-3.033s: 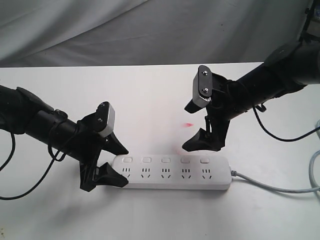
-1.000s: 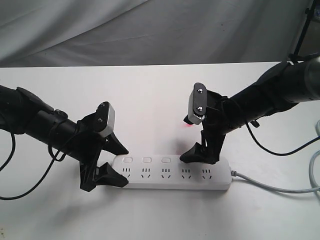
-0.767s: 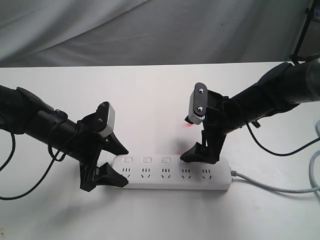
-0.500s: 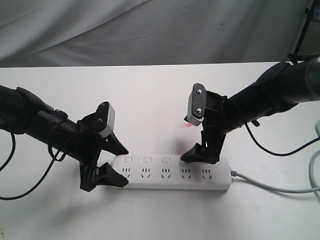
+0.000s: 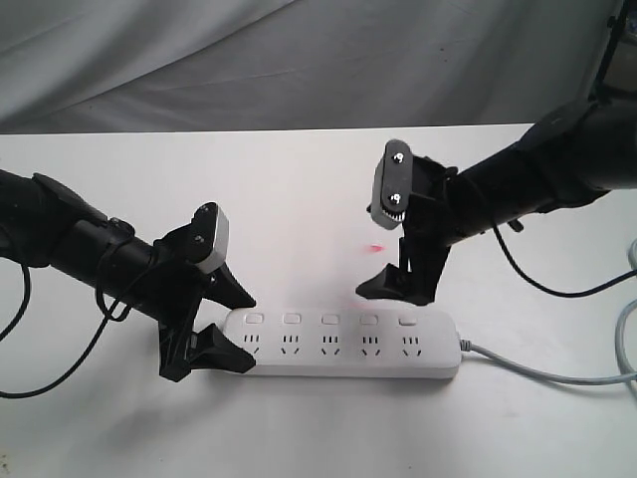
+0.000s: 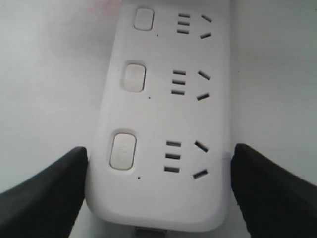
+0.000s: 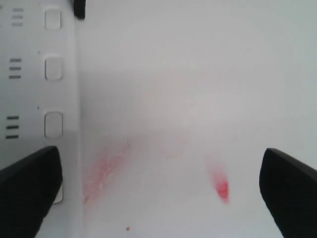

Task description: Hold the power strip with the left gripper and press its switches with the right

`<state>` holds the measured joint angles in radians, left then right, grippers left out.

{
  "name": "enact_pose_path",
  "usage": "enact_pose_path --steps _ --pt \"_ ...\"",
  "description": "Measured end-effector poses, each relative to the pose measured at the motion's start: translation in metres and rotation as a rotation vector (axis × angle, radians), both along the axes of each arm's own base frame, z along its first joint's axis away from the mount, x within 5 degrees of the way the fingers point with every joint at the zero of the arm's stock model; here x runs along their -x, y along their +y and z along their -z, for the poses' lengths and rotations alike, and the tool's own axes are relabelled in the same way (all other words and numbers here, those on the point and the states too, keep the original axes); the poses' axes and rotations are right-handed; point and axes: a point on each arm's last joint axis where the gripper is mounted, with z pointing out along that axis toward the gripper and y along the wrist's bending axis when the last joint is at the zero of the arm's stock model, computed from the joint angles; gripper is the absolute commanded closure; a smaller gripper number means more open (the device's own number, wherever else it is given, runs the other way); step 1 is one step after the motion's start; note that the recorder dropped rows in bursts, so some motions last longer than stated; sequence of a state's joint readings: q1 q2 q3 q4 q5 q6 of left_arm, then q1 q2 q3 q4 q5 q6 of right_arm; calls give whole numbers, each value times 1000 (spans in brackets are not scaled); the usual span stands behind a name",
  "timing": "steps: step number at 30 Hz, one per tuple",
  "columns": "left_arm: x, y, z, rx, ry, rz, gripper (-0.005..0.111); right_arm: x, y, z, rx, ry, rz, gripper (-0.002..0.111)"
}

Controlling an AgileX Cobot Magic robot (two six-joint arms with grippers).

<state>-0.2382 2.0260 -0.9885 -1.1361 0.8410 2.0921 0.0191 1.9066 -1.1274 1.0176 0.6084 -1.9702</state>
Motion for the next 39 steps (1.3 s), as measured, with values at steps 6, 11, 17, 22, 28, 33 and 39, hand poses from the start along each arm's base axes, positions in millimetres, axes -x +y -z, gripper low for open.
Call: enact_pose_path --steps 6,11,17,22,28,33,39 --pt "0 0 0 0 0 0 63 5 2 -26 -36 -46 5 4" --pt "0 0 0 0 0 0 63 6 3 -26 -45 -35 2 4" --pt "0 0 0 0 0 0 63 8 -1 -22 13 4 6 4" --pt "0 0 0 0 0 0 63 10 -11 -19 57 47 50 4" --pt "0 0 0 0 0 0 63 13 -30 -18 23 104 79 4" --pt "0 0 0 0 0 0 63 17 -32 -13 7 99 71 4" --pt "0 0 0 0 0 0 63 18 -31 -9 -4 73 70 4"
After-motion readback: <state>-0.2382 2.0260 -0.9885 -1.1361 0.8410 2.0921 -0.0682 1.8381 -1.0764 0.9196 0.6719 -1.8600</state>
